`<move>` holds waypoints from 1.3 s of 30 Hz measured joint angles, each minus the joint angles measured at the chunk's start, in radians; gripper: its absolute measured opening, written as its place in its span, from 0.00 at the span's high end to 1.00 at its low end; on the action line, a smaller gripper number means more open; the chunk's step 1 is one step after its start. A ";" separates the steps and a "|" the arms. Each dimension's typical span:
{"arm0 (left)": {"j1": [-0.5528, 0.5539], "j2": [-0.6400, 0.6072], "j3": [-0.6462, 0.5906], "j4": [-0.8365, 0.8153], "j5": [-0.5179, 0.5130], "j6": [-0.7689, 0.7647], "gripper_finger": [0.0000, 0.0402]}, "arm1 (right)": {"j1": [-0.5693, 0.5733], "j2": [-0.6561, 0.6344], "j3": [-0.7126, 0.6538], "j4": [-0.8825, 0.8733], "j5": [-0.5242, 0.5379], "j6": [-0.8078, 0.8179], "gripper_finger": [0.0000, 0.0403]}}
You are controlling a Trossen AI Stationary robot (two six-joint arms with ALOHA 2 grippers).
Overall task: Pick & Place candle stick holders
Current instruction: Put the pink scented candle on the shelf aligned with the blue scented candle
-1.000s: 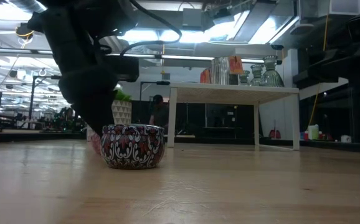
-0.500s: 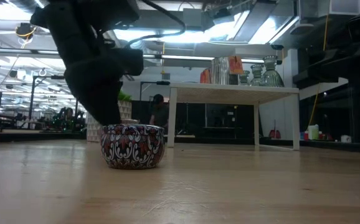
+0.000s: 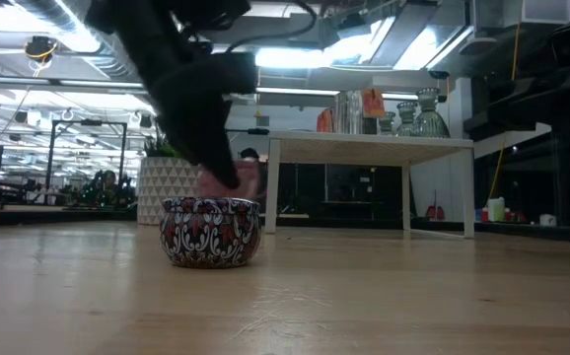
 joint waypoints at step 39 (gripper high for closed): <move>0.035 0.000 0.327 0.007 0.004 0.382 0.26 | 0.000 0.000 0.000 0.000 0.000 0.000 0.66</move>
